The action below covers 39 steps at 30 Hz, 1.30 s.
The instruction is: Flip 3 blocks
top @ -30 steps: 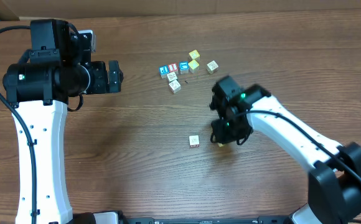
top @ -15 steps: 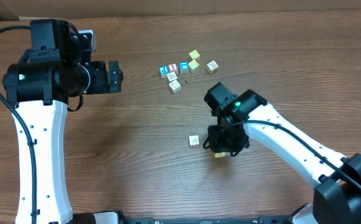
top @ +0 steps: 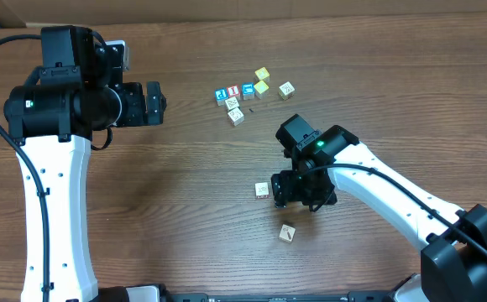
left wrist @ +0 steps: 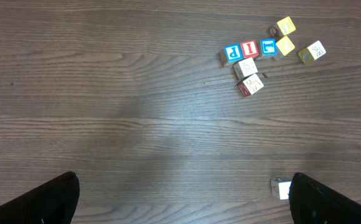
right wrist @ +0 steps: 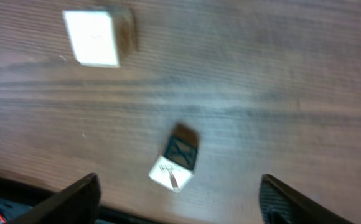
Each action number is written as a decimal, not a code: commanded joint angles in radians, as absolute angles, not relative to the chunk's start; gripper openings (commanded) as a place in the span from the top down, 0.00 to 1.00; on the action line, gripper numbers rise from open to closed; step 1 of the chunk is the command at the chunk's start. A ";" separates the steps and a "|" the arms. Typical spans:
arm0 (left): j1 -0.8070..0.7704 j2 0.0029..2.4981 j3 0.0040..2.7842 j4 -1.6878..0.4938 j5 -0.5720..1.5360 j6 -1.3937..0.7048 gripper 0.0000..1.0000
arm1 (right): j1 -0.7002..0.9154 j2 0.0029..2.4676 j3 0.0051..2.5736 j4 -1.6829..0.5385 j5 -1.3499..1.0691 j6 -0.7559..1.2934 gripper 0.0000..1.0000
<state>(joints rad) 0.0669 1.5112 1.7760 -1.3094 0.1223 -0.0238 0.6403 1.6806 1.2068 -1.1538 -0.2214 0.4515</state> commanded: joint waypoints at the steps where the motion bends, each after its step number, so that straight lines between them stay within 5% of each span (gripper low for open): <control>1: 0.067 1.511 1.800 -1.305 0.120 -0.033 0.00 | 0.636 1.681 1.207 -1.198 -0.244 0.445 0.26; 4: 0.067 1.511 1.800 -1.305 0.120 -0.033 0.00 | 0.654 1.681 1.196 -1.249 -0.299 0.445 0.77; 7: 0.067 1.511 1.800 -1.305 0.120 -0.033 0.00 | 0.683 1.681 1.176 -1.259 -0.337 0.450 0.96; 26: 0.067 1.511 1.800 -1.305 0.120 -0.033 0.00 | 0.923 1.681 0.986 -1.039 -0.363 0.686 0.96; 39: 0.067 1.511 1.800 -1.305 0.120 -0.033 0.00 | 0.906 1.681 0.986 -1.018 -0.134 0.707 0.92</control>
<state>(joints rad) 0.0669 1.5112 1.7760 -1.3094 0.1223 -0.0238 0.9222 1.6806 0.9928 -1.0210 -0.1963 0.6922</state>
